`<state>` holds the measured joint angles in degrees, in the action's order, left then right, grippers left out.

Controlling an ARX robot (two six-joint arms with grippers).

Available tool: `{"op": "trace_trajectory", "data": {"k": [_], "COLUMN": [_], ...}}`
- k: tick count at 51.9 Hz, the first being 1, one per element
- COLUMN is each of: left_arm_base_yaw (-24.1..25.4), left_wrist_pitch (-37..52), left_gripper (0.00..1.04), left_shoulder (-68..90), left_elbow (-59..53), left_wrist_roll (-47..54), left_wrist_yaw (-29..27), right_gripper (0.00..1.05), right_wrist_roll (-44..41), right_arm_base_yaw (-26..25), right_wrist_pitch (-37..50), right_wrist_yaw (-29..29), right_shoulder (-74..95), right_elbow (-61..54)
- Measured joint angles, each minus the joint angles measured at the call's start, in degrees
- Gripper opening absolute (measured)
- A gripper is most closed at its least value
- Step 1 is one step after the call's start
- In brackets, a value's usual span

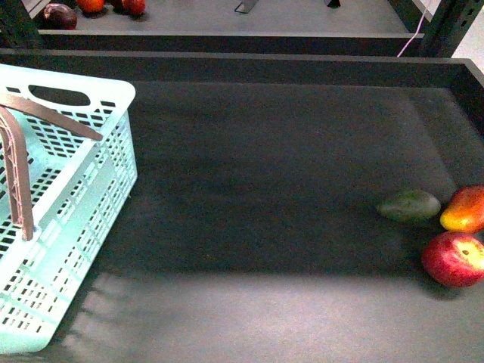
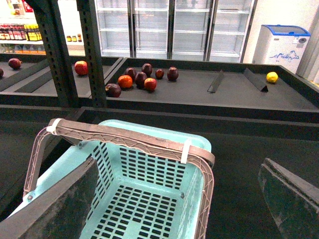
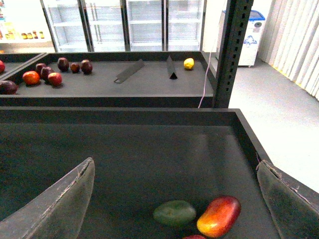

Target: Pick apple with right arm and hold basket with left

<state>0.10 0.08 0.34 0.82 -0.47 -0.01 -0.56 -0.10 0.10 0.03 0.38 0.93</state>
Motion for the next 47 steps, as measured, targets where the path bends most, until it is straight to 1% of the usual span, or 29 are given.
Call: {"op": "trace_trajectory", "data": {"k": [2,3,4,6,7,9,10,11,12,15,16,21,24,26,31,33,39,47], "left_arm_base_yaw": [0.02,0.81,1.07,3.3,3.89,5.88,6.34,7.19,8.46,11.76,12.39,18.4,20.55,21.0,20.74,20.17,18.51,18.45], "left_wrist_pitch": [-0.11,-2.6,-3.56,-10.62,-12.13,-16.57,-17.16,-17.68,-17.66,-14.86,-14.03,-3.78,3.52,7.98,18.01,20.63,22.49,23.87], "left_gripper": [0.98,0.98,0.98,0.98,0.98,0.98,0.98,0.98,0.98,0.98,0.98,0.98,0.98,0.98,0.98,0.98,0.98,0.98], "left_shoulder": [0.07,1.14,1.46,5.11,6.25,10.21,11.02,12.26,13.86,17.88,18.73,29.31,38.14,43.67,58.29,63.47,74.82,84.32], "left_elbow": [0.02,0.81,1.18,3.91,4.57,6.32,6.51,6.69,6.84,8.13,8.5,11.61,13.2,14.36,18.73,20.81,26.64,32.24], "left_wrist_roll": [-0.04,-1.99,-3.37,-9.03,-9.81,-17.09,-17.94,-21.2,-25.97,-33.7,-34.8,-42.51,-46.62,-49.31,-55.6,-57.57,-58.86,-60.78], "left_wrist_yaw": [0.31,3.06,4.17,10.29,11.78,16.59,17.31,18.58,20.5,24.46,25.09,28.68,28.63,28.3,25.4,23.96,19.34,16.33], "right_gripper": [0.96,0.96,0.96,0.96,0.96,0.96,0.96,0.96,0.96,0.96,0.96,0.96,0.96,0.96,0.96,0.96,0.96,0.96], "right_wrist_roll": [0.0,0.0,0.0,0.0,0.0,-0.02,0.0,0.0,0.0,0.0,0.0,0.0,0.0,0.0,0.0,0.0,0.0,0.0], "right_arm_base_yaw": [0.0,0.0,0.0,0.0,0.0,0.0,0.0,0.0,0.0,0.0,0.0,0.0,0.0,0.0,0.0,0.0,0.0,0.0], "right_wrist_pitch": [0.0,0.0,0.0,0.0,0.0,0.0,0.0,0.0,0.0,0.0,0.0,0.0,0.0,0.0,0.0,0.0,0.0,0.0], "right_wrist_yaw": [0.0,0.0,0.02,0.0,-0.02,-0.13,-0.11,-0.02,-0.02,-0.02,-0.02,-0.02,-0.02,-0.02,-0.02,-0.02,-0.02,-0.02], "right_shoulder": [0.0,0.0,0.0,0.0,-0.02,-0.02,-0.02,-0.02,-0.02,-0.02,-0.04,-0.04,-0.04,-0.04,-0.04,-0.04,-0.04,-0.04], "right_elbow": [0.0,0.0,0.0,0.0,0.0,0.0,0.0,0.0,0.0,0.0,0.0,0.0,0.0,0.0,0.0,0.0,0.0,0.0]}}
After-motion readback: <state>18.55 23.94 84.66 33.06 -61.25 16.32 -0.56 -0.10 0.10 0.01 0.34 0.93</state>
